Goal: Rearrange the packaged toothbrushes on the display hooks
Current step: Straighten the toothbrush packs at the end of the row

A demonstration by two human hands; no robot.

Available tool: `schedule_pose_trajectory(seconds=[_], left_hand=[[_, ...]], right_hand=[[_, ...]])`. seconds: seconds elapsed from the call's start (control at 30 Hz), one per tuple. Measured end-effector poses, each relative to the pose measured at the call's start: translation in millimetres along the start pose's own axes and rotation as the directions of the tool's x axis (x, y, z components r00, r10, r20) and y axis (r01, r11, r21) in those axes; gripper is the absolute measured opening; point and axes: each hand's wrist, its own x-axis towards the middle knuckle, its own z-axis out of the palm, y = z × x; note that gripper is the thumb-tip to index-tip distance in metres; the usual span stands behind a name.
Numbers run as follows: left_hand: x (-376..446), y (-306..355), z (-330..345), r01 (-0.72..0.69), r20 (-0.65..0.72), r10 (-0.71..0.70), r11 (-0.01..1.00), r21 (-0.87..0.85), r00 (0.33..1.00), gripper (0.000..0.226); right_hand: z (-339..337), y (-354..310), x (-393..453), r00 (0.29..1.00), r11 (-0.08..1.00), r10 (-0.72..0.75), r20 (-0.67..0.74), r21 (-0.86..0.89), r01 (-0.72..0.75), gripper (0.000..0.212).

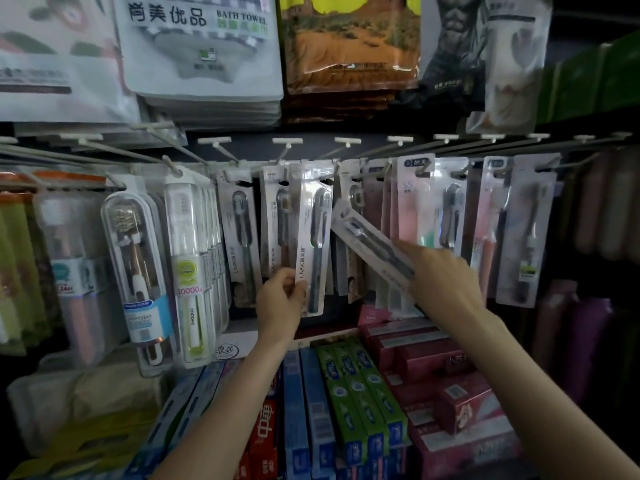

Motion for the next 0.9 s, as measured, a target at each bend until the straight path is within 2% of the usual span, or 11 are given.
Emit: schedule_pose_trajectory(seconds=[0.13,0.27,0.4,0.57,0.63,0.77,0.9], left_hand=[[1.6,0.3,-5.7,-0.018,-0.024,0.019,0.998,0.055,1.000,0.004],[2.7,2.8,-5.4,-0.009,-0.044,0.013,0.996,0.090,0.999,0.006],[1.9,5.3,0.0,0.049,-0.020,-0.048,0.998,0.025,0.999,0.004],[-3.7,5.3,-1.0,0.100,0.063,-0.095,0.992,-0.074,0.993,0.019],[-5.0,4.9,-4.8,0.108,0.070,-0.100,0.988,-0.114,0.993,0.022],[2.0,8.2,-11.3,0.090,0.085,-0.081,0.989,-0.115,0.993,0.019],[14.5,17.2,-10.1,0.058,0.100,-0.052,0.996,-0.060,0.994,0.028]], right_hand=[[5.3,10.7,-9.9,1.000,0.981,0.011,-0.010,0.192,-0.009,0.058],[4.6,23.4,-16.8,0.999,0.908,0.030,0.039,0.417,-0.043,0.058],[-0.5,18.7,-18.2,0.993,0.845,-0.058,0.102,0.535,-0.006,0.056],[9.8,0.2,4.8,0.989,0.686,-0.072,0.128,0.726,-0.044,0.054],[18.4,-10.0,9.7,0.994,0.664,-0.046,0.096,0.747,-0.041,0.053],[27.0,-20.6,14.4,0.991,0.791,0.035,-0.128,0.610,0.051,0.052],[22.4,-17.0,15.9,0.983,0.819,0.054,-0.174,0.571,0.056,0.052]])
